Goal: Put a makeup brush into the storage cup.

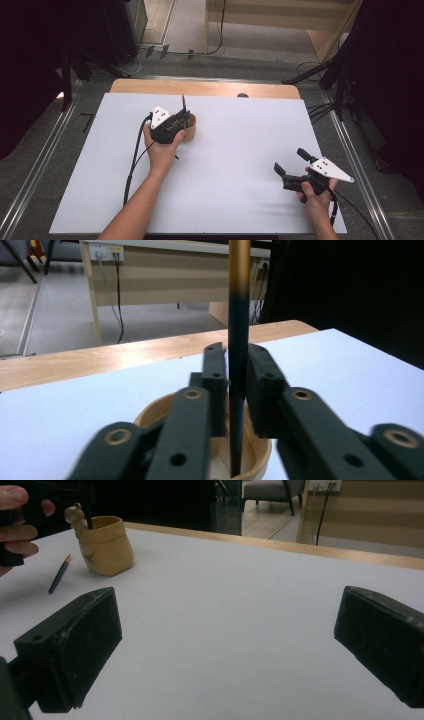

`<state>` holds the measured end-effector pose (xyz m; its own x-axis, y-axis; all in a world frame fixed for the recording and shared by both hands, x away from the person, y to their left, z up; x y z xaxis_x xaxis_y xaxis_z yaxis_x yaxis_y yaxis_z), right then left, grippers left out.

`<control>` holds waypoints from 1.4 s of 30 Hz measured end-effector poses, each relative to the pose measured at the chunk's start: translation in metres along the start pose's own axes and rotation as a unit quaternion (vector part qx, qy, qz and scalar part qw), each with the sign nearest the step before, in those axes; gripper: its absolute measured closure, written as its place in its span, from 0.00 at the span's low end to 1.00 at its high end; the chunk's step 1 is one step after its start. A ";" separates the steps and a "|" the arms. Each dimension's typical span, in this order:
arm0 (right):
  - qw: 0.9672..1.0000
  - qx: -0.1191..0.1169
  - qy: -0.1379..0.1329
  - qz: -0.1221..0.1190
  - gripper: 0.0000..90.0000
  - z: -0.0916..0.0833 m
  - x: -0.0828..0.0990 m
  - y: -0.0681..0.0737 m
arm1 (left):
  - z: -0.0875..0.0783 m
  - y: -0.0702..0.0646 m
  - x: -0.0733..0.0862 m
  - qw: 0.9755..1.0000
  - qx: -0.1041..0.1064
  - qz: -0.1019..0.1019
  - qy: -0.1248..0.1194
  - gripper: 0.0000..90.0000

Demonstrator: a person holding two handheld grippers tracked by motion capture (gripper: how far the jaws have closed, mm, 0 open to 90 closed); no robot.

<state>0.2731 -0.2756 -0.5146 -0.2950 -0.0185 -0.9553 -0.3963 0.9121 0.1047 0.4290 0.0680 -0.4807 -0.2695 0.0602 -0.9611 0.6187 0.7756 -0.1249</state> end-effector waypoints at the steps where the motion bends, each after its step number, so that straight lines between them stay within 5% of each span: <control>1: 1.000 0.000 -0.001 -0.001 0.00 0.000 0.000 0.000 | 0.000 -0.001 0.000 1.000 0.002 -0.002 0.000 0.81; 4: 1.000 0.001 -0.003 0.001 0.00 -0.001 -0.001 0.000 | -0.005 -0.003 -0.004 1.000 0.017 -0.015 -0.004 0.65; 7: 1.000 0.004 -0.004 0.000 0.00 -0.001 -0.001 -0.002 | -0.011 -0.006 -0.007 1.000 0.026 -0.014 -0.003 0.39; 14: 1.000 0.005 -0.003 -0.001 0.00 -0.001 -0.001 -0.002 | -0.037 -0.016 -0.014 0.998 0.068 0.008 -0.010 0.01; 21: 1.000 0.009 -0.004 0.006 0.00 -0.002 -0.001 -0.004 | -0.060 -0.012 -0.008 0.997 0.076 0.005 -0.013 0.00; 42: 1.000 0.013 -0.003 -0.004 0.00 -0.003 0.000 -0.002 | -0.122 0.013 0.026 0.999 0.038 0.008 -0.014 0.00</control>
<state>0.2719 -0.2790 -0.5138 -0.2871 -0.0240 -0.9576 -0.3755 0.9225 0.0895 0.3400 0.1561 -0.4775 -0.2385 0.0532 -0.9697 0.6776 0.7244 -0.1269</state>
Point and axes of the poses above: each handheld gripper's, and its own axes: z roughly forward along the jaws, x roughly out of its underside, y roughly to its left, the point moved 7 cm from there along z, roughly forward along the jaws, and after that the axes turned 2 degrees about x, right-handed, at the moved point
